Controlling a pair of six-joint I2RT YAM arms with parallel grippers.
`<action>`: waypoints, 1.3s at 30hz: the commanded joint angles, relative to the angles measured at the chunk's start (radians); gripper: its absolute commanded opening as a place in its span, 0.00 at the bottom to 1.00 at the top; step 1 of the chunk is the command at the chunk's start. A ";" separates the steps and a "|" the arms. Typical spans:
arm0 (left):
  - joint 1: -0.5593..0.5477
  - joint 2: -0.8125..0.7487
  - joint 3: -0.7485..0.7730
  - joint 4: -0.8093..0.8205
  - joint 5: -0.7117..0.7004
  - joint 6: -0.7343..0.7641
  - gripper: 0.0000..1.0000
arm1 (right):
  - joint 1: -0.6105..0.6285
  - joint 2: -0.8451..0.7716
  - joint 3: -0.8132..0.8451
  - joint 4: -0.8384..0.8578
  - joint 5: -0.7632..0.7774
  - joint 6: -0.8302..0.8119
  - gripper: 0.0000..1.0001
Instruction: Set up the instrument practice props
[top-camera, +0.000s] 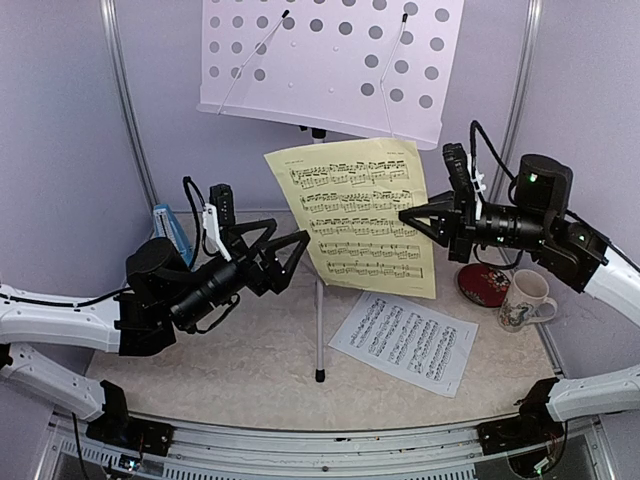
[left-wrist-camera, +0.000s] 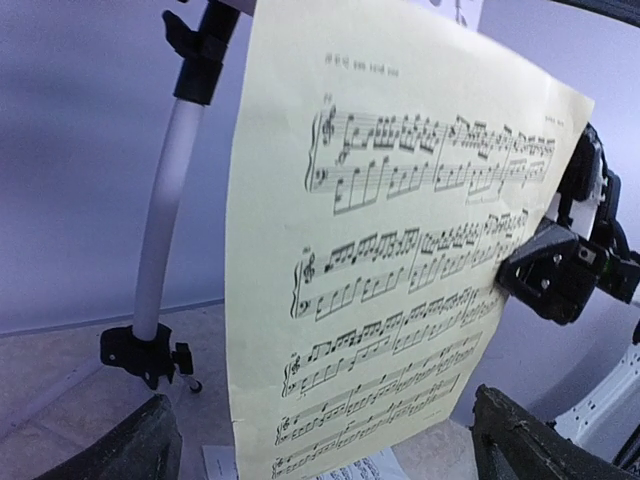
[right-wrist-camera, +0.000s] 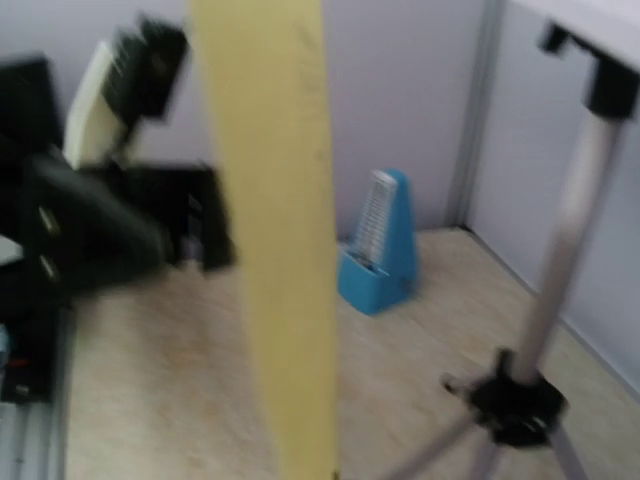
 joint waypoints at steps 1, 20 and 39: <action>0.007 0.002 -0.032 0.058 0.192 0.104 0.98 | -0.011 -0.012 0.060 -0.010 -0.134 0.050 0.00; 0.188 0.164 -0.255 0.153 0.135 0.053 0.70 | -0.048 -0.008 0.116 0.040 -0.185 0.136 0.00; 0.011 0.532 -0.050 0.121 0.168 0.114 0.55 | -0.105 -0.002 0.103 0.109 -0.261 0.209 0.00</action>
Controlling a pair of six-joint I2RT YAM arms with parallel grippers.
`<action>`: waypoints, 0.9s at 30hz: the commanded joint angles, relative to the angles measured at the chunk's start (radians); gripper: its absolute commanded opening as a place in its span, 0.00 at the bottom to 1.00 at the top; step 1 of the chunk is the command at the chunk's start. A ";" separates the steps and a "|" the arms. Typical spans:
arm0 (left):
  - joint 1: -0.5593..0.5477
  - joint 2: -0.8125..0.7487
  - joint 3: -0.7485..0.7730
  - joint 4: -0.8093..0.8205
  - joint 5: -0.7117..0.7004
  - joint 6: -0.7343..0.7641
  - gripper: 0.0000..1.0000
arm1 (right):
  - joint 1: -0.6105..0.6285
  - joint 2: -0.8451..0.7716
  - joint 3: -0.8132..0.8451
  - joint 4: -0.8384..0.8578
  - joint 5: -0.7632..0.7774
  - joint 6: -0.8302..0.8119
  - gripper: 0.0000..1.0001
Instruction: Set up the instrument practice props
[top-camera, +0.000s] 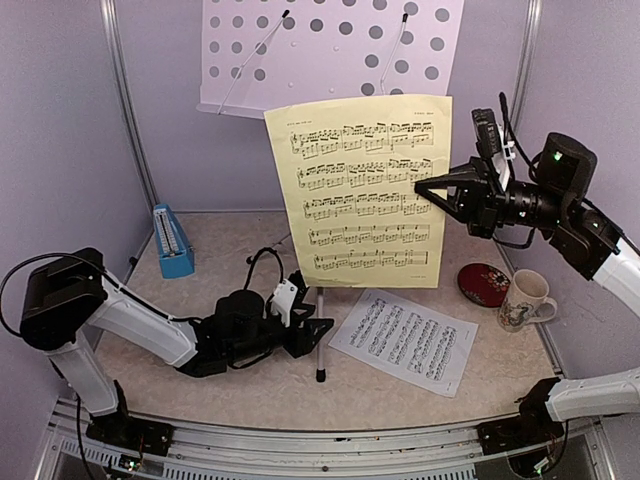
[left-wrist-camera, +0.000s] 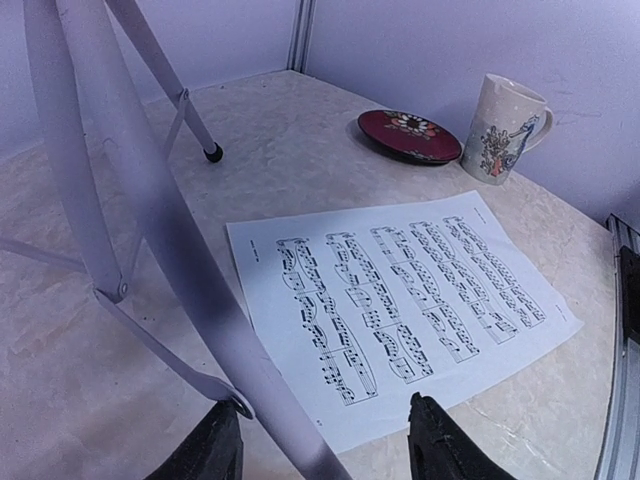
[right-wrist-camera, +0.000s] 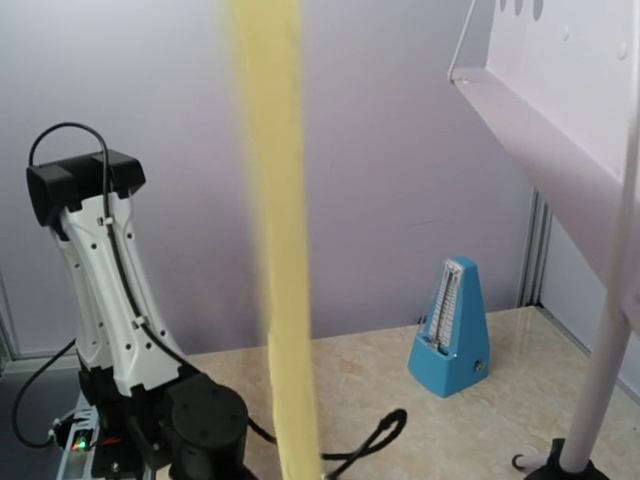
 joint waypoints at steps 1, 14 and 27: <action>-0.024 0.036 0.041 0.025 0.032 0.022 0.55 | -0.021 -0.002 0.007 0.039 -0.027 0.021 0.00; -0.067 0.084 0.086 0.069 0.118 0.051 0.51 | -0.049 -0.010 -0.005 0.056 -0.038 0.035 0.00; -0.054 -0.101 -0.018 0.179 0.045 0.091 0.53 | -0.057 -0.023 0.066 0.110 0.059 0.136 0.00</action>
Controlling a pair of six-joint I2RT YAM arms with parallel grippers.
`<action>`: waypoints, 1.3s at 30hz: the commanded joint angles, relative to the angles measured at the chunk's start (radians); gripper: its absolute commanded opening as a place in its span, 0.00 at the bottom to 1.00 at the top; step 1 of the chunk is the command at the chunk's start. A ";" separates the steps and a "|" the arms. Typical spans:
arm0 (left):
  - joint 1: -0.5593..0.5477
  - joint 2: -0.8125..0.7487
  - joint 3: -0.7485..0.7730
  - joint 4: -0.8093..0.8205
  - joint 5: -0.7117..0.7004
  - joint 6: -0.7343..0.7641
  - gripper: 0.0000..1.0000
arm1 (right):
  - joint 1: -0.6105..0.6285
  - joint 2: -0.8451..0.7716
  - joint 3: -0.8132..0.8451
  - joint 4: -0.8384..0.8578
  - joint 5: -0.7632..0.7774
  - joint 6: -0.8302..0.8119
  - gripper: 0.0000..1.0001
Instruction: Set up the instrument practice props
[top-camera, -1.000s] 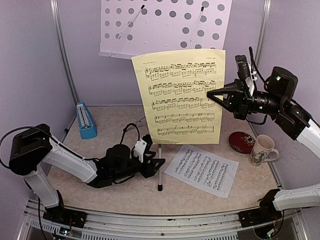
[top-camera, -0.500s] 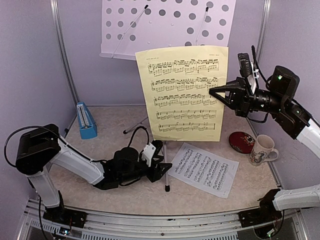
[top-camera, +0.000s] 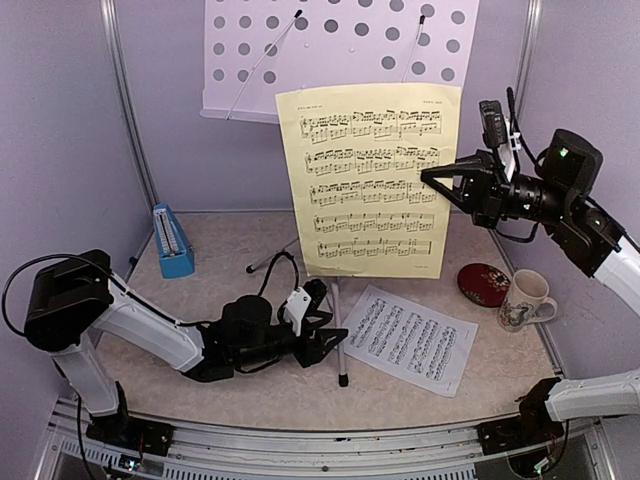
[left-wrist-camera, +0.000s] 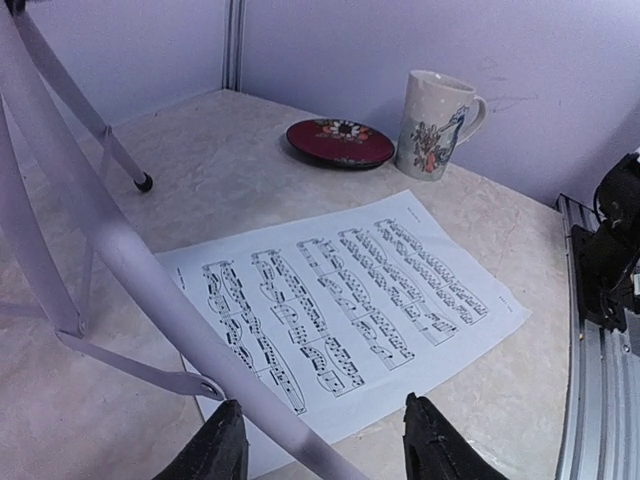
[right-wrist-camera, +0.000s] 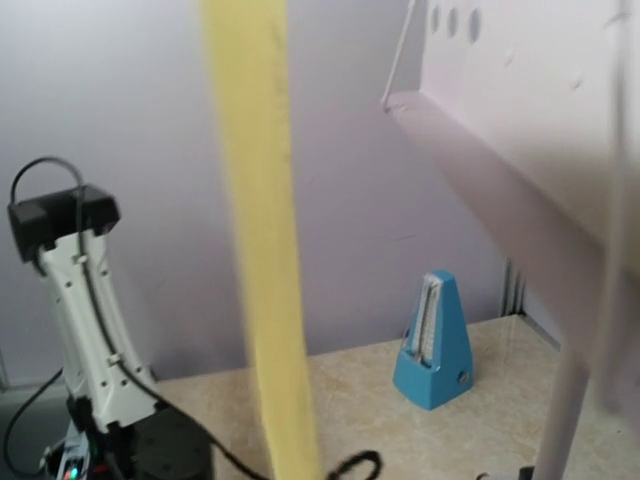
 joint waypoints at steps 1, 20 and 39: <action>0.006 -0.171 -0.073 0.154 -0.034 0.043 0.54 | -0.013 -0.026 0.067 0.083 0.078 0.089 0.00; -0.053 -0.633 0.075 -0.044 -0.441 0.495 0.47 | -0.012 0.014 0.210 0.215 0.324 0.266 0.00; -0.070 -0.455 0.580 -0.209 -0.584 1.146 0.48 | -0.012 0.208 0.486 0.097 0.479 0.337 0.00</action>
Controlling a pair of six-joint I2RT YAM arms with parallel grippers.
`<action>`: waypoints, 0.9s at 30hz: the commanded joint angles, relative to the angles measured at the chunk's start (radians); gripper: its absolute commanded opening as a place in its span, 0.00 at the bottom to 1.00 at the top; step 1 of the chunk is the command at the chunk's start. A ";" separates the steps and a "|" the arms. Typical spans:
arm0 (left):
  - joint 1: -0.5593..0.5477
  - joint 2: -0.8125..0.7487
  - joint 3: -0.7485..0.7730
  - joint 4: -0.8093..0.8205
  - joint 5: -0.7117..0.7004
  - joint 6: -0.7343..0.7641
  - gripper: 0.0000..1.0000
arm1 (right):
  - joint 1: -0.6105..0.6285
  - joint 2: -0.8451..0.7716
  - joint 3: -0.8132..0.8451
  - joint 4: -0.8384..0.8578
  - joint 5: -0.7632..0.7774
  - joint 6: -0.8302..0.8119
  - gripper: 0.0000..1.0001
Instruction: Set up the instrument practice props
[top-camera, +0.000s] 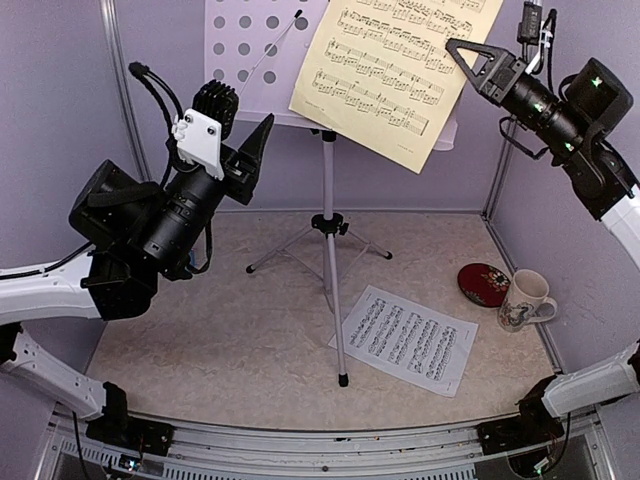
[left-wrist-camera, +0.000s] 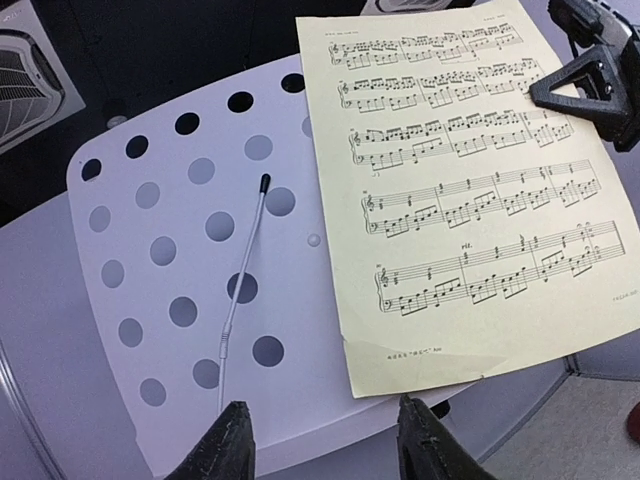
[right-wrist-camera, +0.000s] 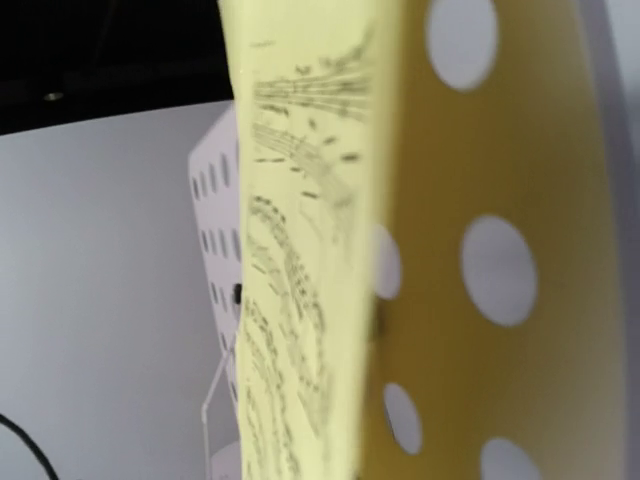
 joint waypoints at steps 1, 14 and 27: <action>0.041 0.032 0.090 -0.070 -0.020 0.148 0.48 | -0.007 0.010 0.044 0.003 0.033 0.013 0.00; 0.256 0.048 0.321 -0.444 0.306 -0.028 0.42 | -0.001 0.105 0.144 -0.025 0.056 -0.025 0.00; 0.302 0.198 0.511 -0.505 0.330 0.073 0.32 | 0.002 0.114 0.148 -0.029 0.064 -0.033 0.00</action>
